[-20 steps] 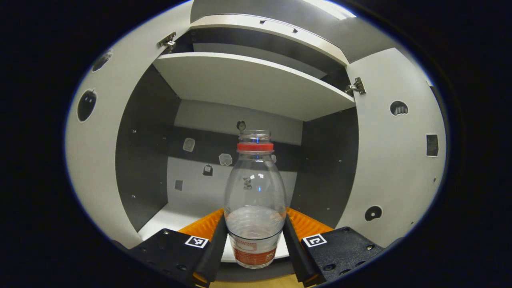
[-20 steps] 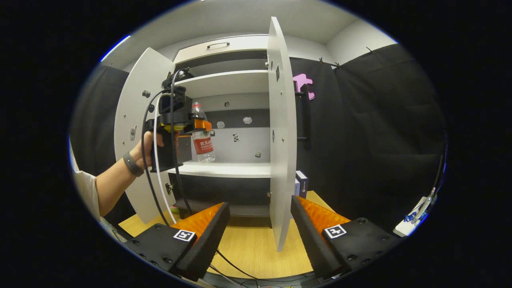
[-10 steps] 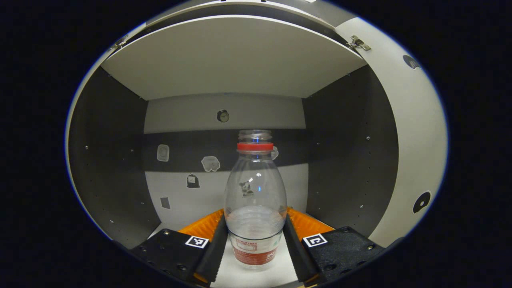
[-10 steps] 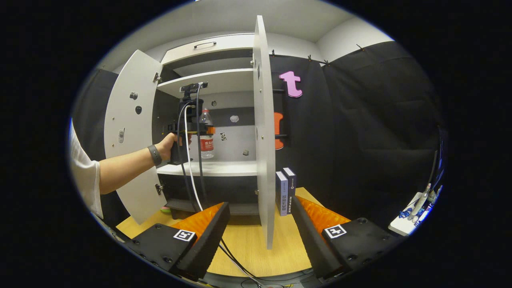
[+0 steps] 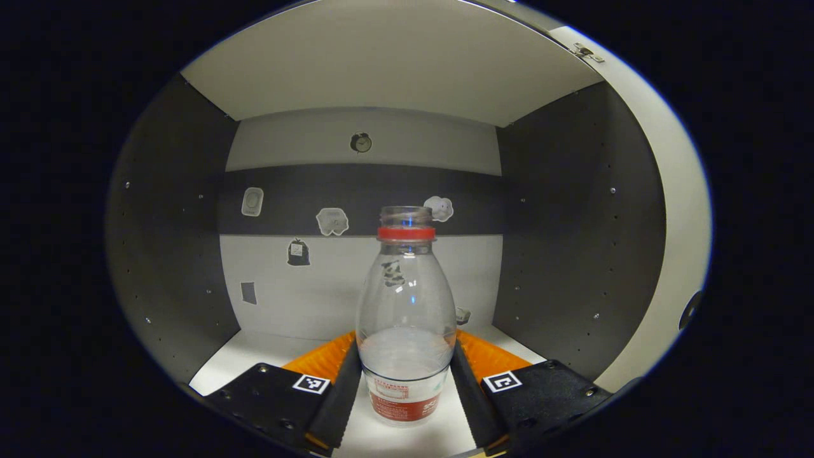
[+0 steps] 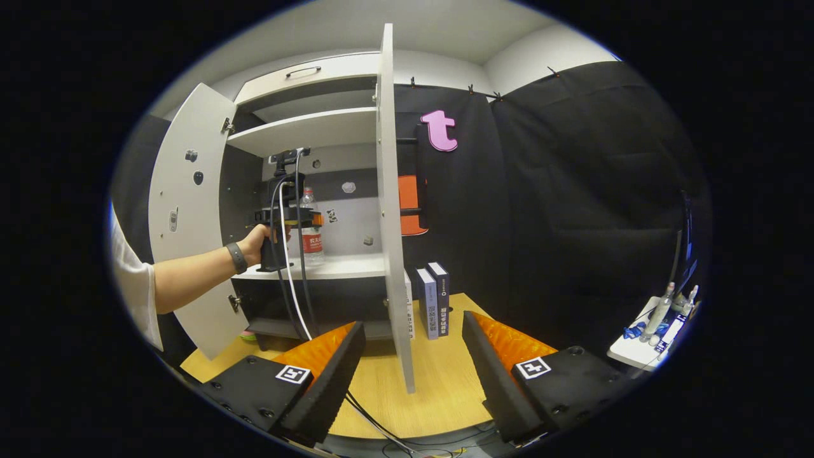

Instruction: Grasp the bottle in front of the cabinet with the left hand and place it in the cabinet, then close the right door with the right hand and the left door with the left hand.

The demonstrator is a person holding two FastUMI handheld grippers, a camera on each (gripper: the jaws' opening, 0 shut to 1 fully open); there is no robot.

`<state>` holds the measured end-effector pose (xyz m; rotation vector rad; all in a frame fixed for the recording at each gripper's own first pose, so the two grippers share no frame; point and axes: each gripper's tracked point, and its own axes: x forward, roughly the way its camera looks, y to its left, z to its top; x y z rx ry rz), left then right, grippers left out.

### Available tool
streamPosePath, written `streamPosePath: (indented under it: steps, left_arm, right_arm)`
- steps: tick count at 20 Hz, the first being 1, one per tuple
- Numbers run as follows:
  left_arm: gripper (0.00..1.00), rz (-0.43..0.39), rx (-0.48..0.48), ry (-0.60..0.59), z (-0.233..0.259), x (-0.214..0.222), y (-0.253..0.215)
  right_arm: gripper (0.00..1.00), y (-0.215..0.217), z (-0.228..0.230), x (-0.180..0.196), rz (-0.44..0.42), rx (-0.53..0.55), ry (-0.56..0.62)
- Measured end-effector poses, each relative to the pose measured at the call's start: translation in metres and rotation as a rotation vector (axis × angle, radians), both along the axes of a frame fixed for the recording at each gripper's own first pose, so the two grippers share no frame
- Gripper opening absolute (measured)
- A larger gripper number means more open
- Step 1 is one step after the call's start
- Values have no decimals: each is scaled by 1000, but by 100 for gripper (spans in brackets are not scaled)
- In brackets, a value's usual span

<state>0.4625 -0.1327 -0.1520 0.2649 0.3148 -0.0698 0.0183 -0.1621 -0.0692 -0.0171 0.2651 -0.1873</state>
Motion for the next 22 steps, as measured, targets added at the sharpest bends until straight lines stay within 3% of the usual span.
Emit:
streamPosePath:
  steps: [6, 9, 15, 22]
  left_arm:
    - [77, -17, -8, -3, -8, -3, -3]
    - [98, -23, -36, -28, -3, -9, -6]
    - [95, -6, -91, -167, 44, -33, -6]
    - [94, -75, -133, -303, 116, -111, -35]
  right_arm:
    - [100, -5, -5, 1, -14, 25, 10]
    - [100, -7, -3, 3, -12, 24, 6]
    - [100, -8, -3, 4, -2, 24, 1]
    - [100, -3, 10, 7, 55, 29, -34]
